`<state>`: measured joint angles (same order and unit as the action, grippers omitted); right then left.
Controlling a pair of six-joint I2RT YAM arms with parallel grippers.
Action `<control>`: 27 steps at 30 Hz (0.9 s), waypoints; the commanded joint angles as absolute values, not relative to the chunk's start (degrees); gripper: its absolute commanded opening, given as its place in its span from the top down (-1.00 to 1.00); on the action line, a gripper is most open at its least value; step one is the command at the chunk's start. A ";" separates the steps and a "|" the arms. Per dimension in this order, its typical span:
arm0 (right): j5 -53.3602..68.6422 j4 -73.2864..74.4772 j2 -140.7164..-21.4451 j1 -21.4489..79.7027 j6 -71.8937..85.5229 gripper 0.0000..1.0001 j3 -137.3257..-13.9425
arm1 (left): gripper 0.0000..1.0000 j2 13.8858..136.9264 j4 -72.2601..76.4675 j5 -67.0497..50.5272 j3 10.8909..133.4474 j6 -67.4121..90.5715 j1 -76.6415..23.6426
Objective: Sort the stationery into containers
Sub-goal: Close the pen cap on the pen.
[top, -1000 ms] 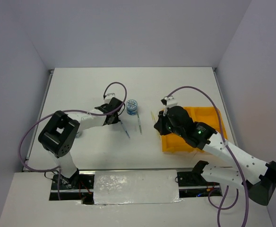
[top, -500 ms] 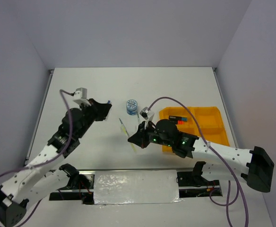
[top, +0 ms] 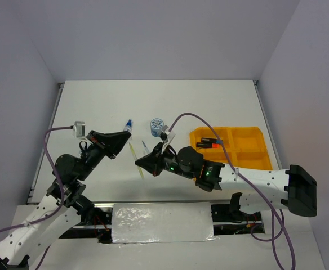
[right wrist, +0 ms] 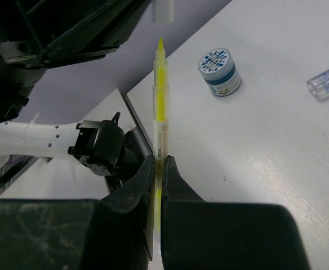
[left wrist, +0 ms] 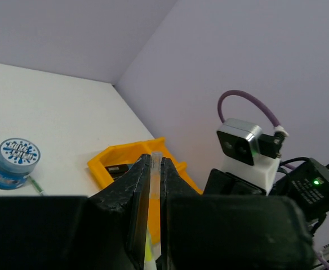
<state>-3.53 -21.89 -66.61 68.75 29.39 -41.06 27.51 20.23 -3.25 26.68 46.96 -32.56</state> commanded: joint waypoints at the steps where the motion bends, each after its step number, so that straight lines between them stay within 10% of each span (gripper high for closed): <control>1: -7.12 -26.45 -66.53 69.52 30.23 1.00 -42.98 | 1.00 25.58 26.27 -5.54 26.20 48.69 -32.78; 27: -12.13 -24.79 -62.40 72.33 28.30 1.00 -42.89 | 1.00 25.49 25.05 -4.66 27.68 47.64 -32.78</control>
<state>-9.96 -23.07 -63.55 71.83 29.30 -41.06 25.76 22.57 -4.64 26.13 48.18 -32.58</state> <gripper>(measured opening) 0.042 0.208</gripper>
